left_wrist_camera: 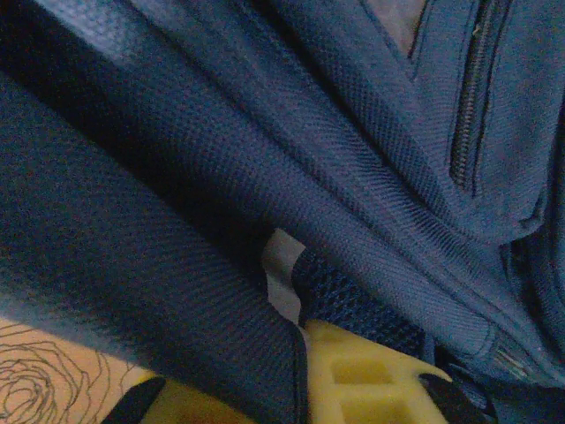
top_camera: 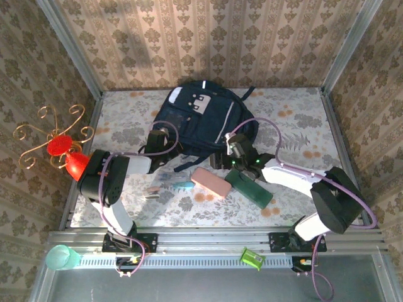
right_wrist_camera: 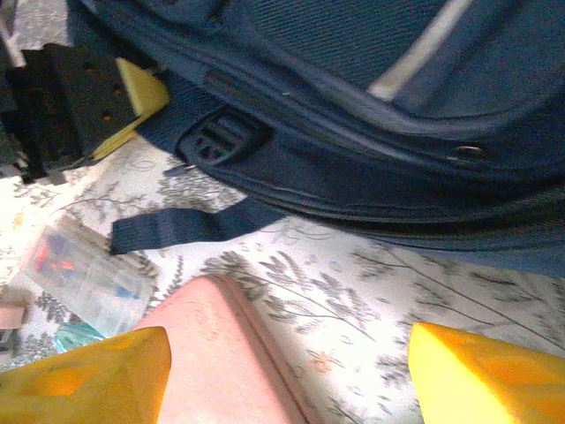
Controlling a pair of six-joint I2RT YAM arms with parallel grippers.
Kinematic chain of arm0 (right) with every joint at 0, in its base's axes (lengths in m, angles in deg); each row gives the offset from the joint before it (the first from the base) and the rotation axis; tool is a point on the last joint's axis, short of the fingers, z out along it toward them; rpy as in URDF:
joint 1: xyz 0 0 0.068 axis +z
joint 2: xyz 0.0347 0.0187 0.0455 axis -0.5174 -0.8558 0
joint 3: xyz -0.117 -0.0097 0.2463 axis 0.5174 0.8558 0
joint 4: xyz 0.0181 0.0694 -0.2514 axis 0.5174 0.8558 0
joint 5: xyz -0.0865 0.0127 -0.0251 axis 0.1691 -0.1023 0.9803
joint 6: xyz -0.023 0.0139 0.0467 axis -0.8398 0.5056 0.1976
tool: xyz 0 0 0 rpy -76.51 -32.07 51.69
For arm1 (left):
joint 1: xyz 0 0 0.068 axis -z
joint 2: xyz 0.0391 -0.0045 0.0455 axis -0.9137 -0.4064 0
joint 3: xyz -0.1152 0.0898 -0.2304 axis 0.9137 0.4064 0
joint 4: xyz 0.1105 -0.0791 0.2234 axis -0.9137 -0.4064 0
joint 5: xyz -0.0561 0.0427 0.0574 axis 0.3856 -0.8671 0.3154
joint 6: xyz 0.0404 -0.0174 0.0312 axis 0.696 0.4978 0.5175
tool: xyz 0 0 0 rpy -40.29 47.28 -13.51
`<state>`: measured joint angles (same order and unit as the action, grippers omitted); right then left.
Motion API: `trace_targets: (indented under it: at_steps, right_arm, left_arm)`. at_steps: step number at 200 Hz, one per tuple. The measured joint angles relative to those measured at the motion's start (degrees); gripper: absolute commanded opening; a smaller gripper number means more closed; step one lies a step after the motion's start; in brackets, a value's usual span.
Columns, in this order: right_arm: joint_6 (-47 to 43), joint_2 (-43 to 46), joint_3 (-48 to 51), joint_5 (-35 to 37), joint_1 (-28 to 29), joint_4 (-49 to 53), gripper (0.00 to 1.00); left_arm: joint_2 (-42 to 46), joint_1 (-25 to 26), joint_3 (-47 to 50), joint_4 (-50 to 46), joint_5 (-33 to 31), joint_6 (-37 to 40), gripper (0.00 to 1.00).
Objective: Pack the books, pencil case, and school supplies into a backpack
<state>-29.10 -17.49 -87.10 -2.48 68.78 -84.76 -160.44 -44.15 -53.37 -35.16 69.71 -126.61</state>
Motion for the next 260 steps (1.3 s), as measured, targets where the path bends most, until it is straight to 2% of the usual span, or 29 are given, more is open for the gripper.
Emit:
trace_targets:
  at_steps: [13, 50, 79, 107, 141, 214, 240, 260]
  right_arm:
    - [0.4, -1.4, -0.1, 0.3, 1.4, -1.9, 0.69]
    - [2.3, -5.0, -0.1, 0.4, 3.1, -7.5, 0.63]
    - [3.7, -7.1, -0.7, 1.3, 4.7, -12.4, 0.62]
    - [4.6, -10.5, -1.8, 4.4, 7.2, -16.6, 0.57]
    - [5.2, -15.8, -3.7, 9.3, 9.0, -19.4, 0.46]
    - [5.2, -24.1, -8.0, 18.3, 10.8, -22.6, 0.44]
    - [4.0, -26.3, -10.1, 20.0, 11.2, -23.9, 0.38]
    - [2.5, -26.4, -10.8, 21.8, 11.6, -24.5, 0.28]
  left_arm:
    - [1.1, 0.1, 0.0, -0.2, 0.3, -0.6, 0.00]
    - [6.0, 1.4, -0.4, -2.1, 1.4, -1.6, 0.00]
    - [8.2, 2.9, -0.6, -2.9, 1.8, -2.6, 0.00]
    - [8.5, 3.5, -1.1, -4.6, 1.9, -3.3, 0.00]
    - [8.9, 3.5, -1.8, -6.1, 1.9, -3.5, 0.00]
    - [10.2, 3.6, -3.3, -8.2, 2.1, -3.4, 0.00]
    - [10.2, 3.6, -3.3, -8.6, 2.1, -3.4, 0.00]
    - [10.2, 3.6, -3.3, -8.7, 2.0, -3.4, 0.00]
